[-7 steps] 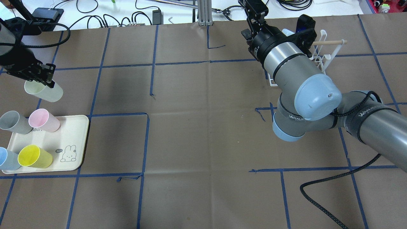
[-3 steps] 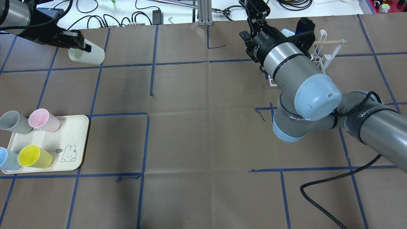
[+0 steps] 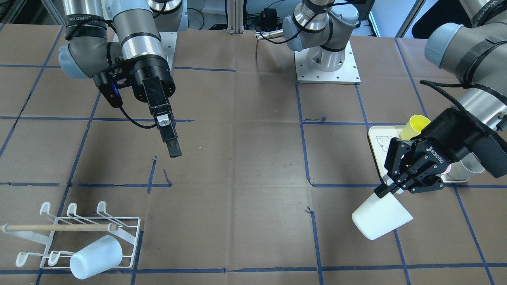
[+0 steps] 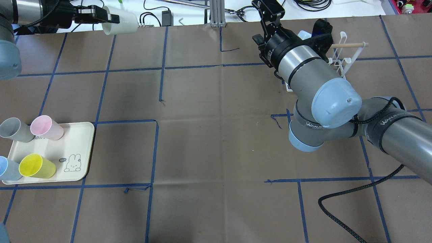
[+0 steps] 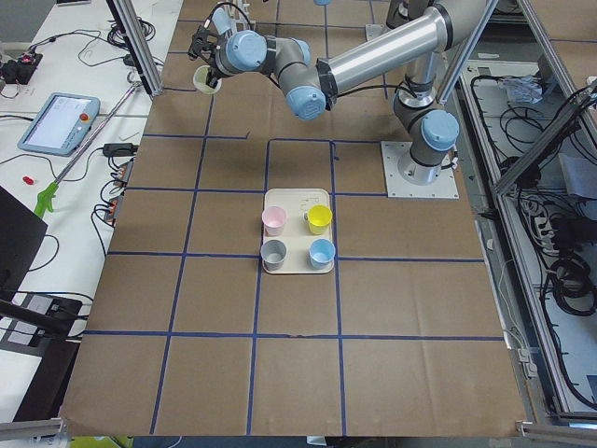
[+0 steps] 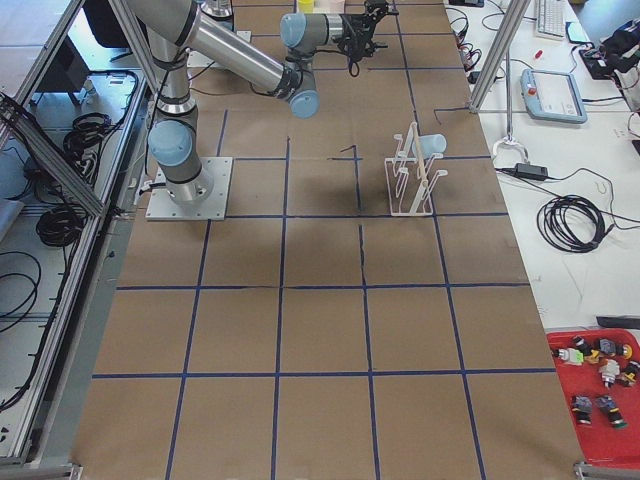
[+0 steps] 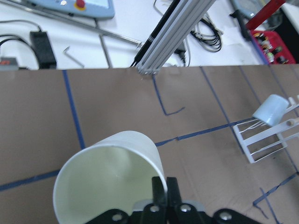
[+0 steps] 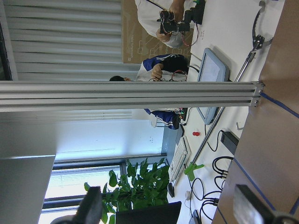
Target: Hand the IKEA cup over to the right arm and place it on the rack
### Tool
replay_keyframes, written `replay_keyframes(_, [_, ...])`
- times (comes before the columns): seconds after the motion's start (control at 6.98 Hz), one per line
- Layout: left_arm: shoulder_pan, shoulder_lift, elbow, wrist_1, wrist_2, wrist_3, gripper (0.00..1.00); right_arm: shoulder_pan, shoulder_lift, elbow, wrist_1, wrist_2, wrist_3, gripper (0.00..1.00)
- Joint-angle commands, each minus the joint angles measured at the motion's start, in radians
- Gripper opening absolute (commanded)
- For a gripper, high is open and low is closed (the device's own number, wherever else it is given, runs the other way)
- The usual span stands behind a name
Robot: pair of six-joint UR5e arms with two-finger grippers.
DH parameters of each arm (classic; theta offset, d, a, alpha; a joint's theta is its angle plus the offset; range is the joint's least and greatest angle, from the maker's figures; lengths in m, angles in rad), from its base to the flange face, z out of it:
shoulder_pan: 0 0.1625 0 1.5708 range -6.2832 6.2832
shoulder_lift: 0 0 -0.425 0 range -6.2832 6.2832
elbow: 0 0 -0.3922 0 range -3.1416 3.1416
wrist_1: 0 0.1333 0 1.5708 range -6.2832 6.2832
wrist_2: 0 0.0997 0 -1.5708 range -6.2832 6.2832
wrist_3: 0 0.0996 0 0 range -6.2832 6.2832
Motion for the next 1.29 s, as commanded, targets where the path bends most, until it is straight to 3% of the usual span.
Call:
replay_keyframes(0.0, [-0.026,-0.013,-0.085,0.209,-0.146,0.033,0.00,0.004,-0.001,0.000,0.031,0.011,0.000,1.00])
replay_keyframes(0.14, [-0.044,-0.016,-0.194,0.421,-0.204,0.022,0.01,0.004,0.000,0.000,0.048,0.016,0.000,1.00])
replay_keyframes(0.43, [-0.069,-0.028,-0.362,0.717,-0.217,0.017,0.01,0.004,-0.001,0.000,0.070,0.029,0.002,1.00])
replay_keyframes(0.86, [-0.209,-0.121,-0.390,0.993,-0.215,-0.010,0.03,0.004,-0.001,-0.011,0.145,0.057,0.041,1.00])
replay_keyframes(1.15, [-0.225,-0.169,-0.393,1.241,-0.215,-0.179,0.03,0.003,-0.001,-0.012,0.146,0.049,0.032,1.00])
